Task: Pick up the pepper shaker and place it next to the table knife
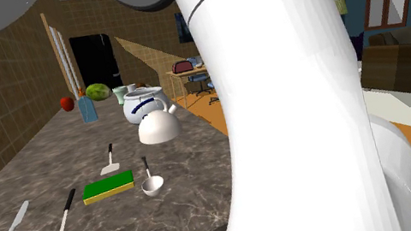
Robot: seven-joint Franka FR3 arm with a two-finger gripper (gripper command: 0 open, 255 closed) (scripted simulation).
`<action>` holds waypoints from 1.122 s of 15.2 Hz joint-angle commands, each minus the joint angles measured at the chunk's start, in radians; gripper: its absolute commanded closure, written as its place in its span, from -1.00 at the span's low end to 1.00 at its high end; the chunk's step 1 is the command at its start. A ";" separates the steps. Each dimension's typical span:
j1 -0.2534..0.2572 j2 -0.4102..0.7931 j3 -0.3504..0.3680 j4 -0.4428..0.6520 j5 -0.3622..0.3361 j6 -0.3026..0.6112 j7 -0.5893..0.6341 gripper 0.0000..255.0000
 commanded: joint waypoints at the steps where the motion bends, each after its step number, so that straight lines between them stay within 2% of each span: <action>1: 0.000 0.000 0.000 0.000 0.000 0.000 0.000 -1.00; 5: 0.000 0.000 0.000 0.000 0.000 0.000 0.000 -1.00; 9: 0.002 -0.041 0.020 0.075 0.039 -0.106 -0.025 -1.00; 17: 0.002 -0.041 0.020 0.075 0.039 -0.106 -0.025 -1.00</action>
